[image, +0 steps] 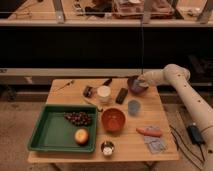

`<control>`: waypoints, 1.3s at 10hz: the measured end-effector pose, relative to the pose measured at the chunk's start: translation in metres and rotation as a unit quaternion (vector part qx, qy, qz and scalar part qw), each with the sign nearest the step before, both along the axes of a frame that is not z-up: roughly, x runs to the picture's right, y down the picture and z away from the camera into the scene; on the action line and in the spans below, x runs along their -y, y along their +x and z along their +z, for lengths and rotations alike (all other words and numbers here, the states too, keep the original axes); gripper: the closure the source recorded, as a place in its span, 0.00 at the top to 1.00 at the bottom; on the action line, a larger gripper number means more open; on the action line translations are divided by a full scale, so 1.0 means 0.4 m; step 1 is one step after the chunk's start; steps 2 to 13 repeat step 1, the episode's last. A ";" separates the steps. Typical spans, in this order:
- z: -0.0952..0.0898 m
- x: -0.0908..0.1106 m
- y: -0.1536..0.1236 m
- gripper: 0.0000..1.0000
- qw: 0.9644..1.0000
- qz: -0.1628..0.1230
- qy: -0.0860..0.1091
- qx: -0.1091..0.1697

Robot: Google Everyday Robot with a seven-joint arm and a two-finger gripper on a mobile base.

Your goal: Wipe purple bowl with sponge

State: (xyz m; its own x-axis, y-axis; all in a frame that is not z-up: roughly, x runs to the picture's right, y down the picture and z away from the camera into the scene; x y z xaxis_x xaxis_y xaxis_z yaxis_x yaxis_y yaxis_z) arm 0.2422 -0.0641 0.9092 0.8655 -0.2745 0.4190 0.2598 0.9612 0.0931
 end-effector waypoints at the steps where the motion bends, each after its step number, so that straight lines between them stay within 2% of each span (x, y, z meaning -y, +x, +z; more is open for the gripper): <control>1: 0.016 0.023 -0.010 0.00 1.000 0.004 0.001 0.001; 13: 0.016 0.023 -0.010 0.00 1.000 0.004 0.001 0.001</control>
